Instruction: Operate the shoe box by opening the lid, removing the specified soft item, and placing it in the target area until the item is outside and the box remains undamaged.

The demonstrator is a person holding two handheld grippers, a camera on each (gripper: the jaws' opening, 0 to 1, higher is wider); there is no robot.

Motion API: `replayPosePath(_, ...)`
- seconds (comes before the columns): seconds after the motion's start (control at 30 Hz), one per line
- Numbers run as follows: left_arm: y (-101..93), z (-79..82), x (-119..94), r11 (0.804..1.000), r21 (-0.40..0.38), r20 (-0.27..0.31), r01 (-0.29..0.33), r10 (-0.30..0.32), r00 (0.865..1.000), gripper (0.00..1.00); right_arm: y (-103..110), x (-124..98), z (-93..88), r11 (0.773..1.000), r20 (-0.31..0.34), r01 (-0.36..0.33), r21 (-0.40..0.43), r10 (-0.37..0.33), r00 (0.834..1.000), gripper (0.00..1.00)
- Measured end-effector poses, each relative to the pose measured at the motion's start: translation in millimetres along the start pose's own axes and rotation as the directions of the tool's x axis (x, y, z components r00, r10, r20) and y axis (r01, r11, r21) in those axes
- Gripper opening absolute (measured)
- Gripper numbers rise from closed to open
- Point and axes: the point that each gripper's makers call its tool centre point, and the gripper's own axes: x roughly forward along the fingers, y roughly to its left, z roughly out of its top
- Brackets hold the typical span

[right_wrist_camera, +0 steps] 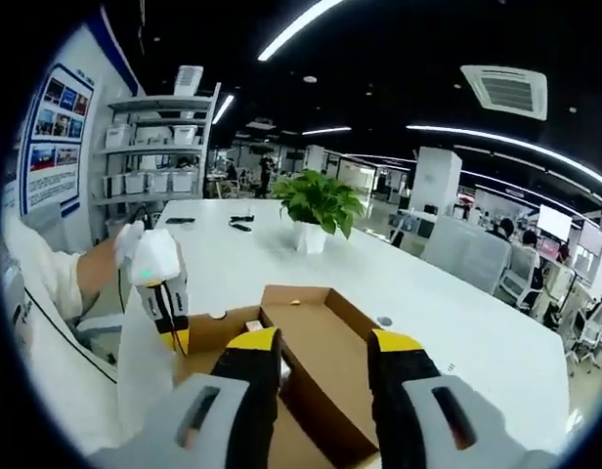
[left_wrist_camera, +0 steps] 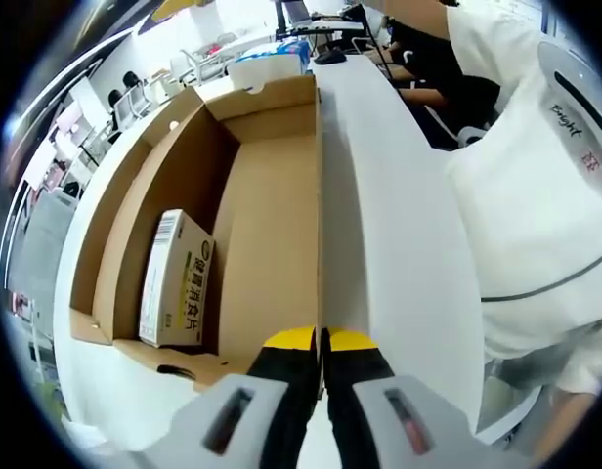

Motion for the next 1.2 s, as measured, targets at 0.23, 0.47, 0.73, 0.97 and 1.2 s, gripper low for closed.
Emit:
replayPosePath(0.23,0.1,0.1,0,1.0,-0.005,0.006,0.0,0.0,1.0,0.01,4,16,-5.3,0.999,0.002,0.018,0.046,-0.018,1.0,0.34)
replayPosePath(0.47,-0.1,0.3,0,1.0,-0.003,0.004,0.006,-0.006,1.0,0.01,26,35,-17.2,0.999,-0.025,-0.02,0.047,0.022,0.999,0.31)
replayPosePath(0.73,0.1,0.2,0,1.0,-0.002,0.006,0.008,-0.008,1.0,0.01,41,61,-29.4,0.999,-0.066,-0.051,0.01,0.051,0.997,0.27)
replayPosePath(0.97,0.2,0.0,0,1.0,-0.001,0.002,0.013,-0.013,1.0,0.01,62,72,-29.8,0.995,-0.071,-0.1,-0.018,0.099,0.993,0.29)
replayPosePath(1.2,0.0,0.1,0,1.0,0.0,-0.001,0.009,-0.009,1.0,0.01,78,86,-55.9,0.977,-0.118,-0.132,-0.166,0.113,0.987,0.26)
